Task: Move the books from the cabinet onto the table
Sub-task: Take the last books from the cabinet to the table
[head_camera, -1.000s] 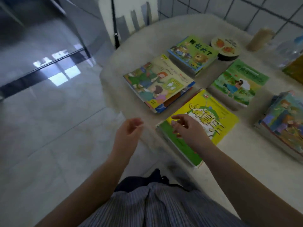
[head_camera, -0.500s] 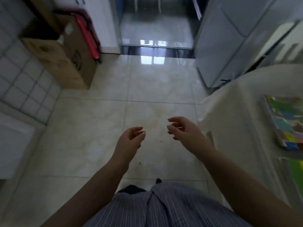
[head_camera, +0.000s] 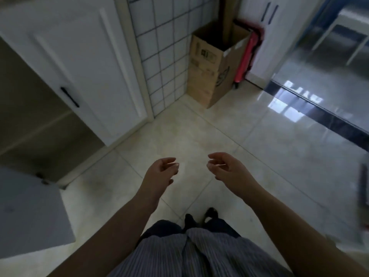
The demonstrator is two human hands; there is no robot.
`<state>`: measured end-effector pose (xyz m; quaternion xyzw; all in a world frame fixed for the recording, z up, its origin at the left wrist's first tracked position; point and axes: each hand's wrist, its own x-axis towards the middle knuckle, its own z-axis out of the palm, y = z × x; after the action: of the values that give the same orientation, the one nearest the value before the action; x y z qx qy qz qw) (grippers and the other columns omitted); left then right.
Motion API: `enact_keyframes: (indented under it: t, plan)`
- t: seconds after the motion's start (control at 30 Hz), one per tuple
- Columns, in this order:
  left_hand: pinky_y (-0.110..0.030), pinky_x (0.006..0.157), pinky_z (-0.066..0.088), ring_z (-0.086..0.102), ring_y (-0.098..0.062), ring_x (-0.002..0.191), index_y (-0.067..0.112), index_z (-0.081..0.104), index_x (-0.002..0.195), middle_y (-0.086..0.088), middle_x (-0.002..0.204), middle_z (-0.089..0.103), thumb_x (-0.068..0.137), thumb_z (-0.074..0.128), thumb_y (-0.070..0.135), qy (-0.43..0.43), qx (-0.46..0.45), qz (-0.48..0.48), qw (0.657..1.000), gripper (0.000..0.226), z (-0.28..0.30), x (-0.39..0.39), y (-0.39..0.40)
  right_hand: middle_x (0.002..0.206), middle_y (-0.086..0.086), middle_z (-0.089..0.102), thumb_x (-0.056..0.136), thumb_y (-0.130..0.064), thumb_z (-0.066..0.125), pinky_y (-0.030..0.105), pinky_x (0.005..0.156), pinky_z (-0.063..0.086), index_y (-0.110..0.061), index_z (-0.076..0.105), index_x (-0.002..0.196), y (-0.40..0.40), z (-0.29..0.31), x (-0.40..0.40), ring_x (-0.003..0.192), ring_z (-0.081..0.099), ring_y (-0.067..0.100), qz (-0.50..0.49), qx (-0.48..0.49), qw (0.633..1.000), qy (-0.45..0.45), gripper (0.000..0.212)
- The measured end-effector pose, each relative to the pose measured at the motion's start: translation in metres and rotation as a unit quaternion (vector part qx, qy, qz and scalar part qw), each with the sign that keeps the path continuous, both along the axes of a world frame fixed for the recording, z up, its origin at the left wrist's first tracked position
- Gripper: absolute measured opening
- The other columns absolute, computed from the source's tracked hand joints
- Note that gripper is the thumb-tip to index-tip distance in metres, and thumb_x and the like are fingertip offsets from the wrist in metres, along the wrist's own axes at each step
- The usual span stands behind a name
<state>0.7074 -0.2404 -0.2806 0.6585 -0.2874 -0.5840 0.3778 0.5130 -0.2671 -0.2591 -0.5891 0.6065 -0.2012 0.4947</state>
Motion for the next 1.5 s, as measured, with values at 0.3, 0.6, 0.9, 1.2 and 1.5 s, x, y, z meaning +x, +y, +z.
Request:
enact_keyframes:
  t: [0.3, 0.6, 0.9, 1.2, 1.5]
  plan:
    - [-0.039, 0.098, 0.048, 0.062, -0.017, 0.104, 0.023, 0.059, 0.104, -0.004, 0.114, 0.065, 0.091, 0.06, 0.02, 0.015, 0.02, 0.239, 0.971, 0.014, 0.001, 0.086, -0.057, 0.096, -0.016, 0.059, 0.09, -0.03, 0.059, 0.037, 0.089, 0.053, -0.032, 0.057, 0.107, -0.137, -0.004, 0.111, 0.094, 0.06, 0.005, 0.179, 0.03, 0.983, -0.016, 0.018]
    - [-0.038, 0.098, 0.048, 0.062, -0.017, 0.105, 0.021, 0.059, 0.111, -0.003, 0.111, 0.066, 0.091, 0.06, 0.019, 0.01, 0.002, 0.433, 0.901, 0.02, 0.01, 0.146, -0.073, 0.096, -0.014, 0.062, 0.088, -0.025, 0.062, 0.043, 0.094, 0.052, -0.031, 0.059, 0.102, -0.216, 0.001, 0.224, 0.097, 0.062, 0.009, 0.353, 0.036, 0.934, -0.031, 0.016]
    - [-0.038, 0.097, 0.048, 0.062, -0.017, 0.106, 0.026, 0.061, 0.104, -0.001, 0.111, 0.067, 0.091, 0.06, 0.019, 0.006, -0.017, 0.557, 0.83, 0.015, 0.001, 0.24, -0.045, 0.092, -0.012, 0.062, 0.087, -0.019, 0.063, 0.042, 0.096, 0.05, -0.031, 0.06, 0.096, -0.213, -0.006, 0.362, 0.087, 0.06, 0.005, 0.472, 0.051, 0.879, -0.038, 0.015]
    - [-0.04, 0.1, 0.046, 0.06, -0.018, 0.107, 0.018, 0.057, 0.117, -0.005, 0.117, 0.064, 0.091, 0.059, 0.019, 0.011, -0.03, 0.583, 0.812, 0.026, -0.013, 0.397, -0.037, 0.094, -0.014, 0.06, 0.088, -0.024, 0.062, 0.038, 0.097, 0.05, -0.03, 0.058, 0.106, -0.204, -0.009, 0.54, 0.098, 0.06, 0.007, 0.515, 0.047, 0.856, -0.012, 0.019]
    - [-0.02, 0.081, 0.048, 0.059, -0.01, 0.1, 0.025, 0.043, 0.128, 0.007, 0.111, 0.058, 0.088, 0.062, 0.012, 0.003, -0.091, 0.599, 0.796, 0.046, -0.025, 0.531, -0.063, 0.104, -0.016, 0.059, 0.092, -0.021, 0.056, 0.02, 0.08, 0.044, -0.029, 0.052, 0.119, -0.198, -0.029, 0.677, 0.095, 0.055, -0.003, 0.501, 0.098, 0.858, -0.047, 0.028]
